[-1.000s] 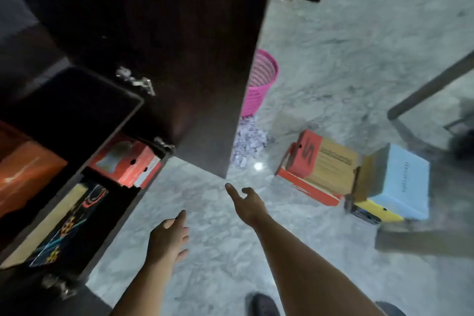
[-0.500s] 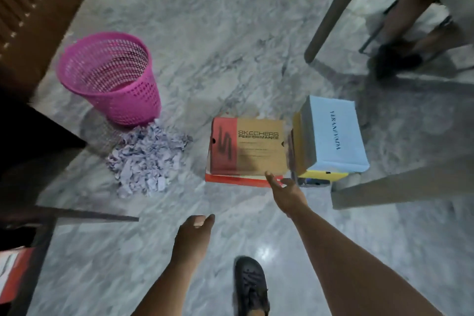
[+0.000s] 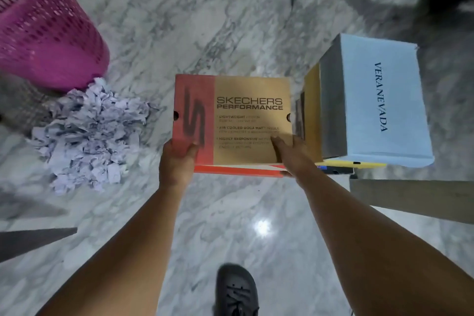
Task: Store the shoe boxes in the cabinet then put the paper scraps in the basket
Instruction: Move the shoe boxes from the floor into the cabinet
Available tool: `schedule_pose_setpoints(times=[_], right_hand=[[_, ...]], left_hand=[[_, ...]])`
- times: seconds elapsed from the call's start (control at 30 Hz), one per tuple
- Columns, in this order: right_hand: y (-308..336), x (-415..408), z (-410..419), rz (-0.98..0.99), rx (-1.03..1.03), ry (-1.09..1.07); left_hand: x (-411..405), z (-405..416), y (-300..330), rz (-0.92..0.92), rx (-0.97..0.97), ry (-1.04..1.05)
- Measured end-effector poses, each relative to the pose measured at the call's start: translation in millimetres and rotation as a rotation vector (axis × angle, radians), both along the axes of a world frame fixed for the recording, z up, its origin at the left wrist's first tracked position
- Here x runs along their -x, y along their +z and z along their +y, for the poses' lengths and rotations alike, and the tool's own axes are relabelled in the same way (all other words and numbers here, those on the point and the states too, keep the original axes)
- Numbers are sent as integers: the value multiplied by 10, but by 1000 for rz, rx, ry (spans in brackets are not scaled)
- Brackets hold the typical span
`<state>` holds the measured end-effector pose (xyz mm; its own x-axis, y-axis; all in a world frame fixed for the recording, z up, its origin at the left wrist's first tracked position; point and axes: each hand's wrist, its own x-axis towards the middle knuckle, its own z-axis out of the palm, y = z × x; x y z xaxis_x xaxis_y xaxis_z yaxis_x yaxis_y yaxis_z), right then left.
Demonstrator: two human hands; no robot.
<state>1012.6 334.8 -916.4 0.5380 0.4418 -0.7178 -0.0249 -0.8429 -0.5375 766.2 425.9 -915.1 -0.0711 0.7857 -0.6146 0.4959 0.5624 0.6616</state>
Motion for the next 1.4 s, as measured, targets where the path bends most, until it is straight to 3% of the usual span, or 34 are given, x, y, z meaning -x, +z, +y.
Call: schedule_pose_setpoints(times=[0.3,0.57,0.8,0.93,1.1,1.23,1.4], right_hand=[[546,194,-361,0,-111,36],[1590,1161,-1157,-7,-144,197],[2710,2760,-2088,34,-140,556],[3195,3880,-2258,58,-194,751],[3947,5357,-1986,131,-392,862],[4409,6463,-1514,144,-549,939],[4780,7794,-988,300,-633,1042]], left_hand=[[282,-528,398,-67,-3,137],[1243,-1861,1332,-71,25,370],[2773,-3627,2541,-103,-33,755],[3769,-4208,3235,-9,-104,955],[4959,-4245,4019,182,-341,1146],[5832,-4062,4444,163,-540,1312],[6755,-3751,4776,177,-706,1670]])
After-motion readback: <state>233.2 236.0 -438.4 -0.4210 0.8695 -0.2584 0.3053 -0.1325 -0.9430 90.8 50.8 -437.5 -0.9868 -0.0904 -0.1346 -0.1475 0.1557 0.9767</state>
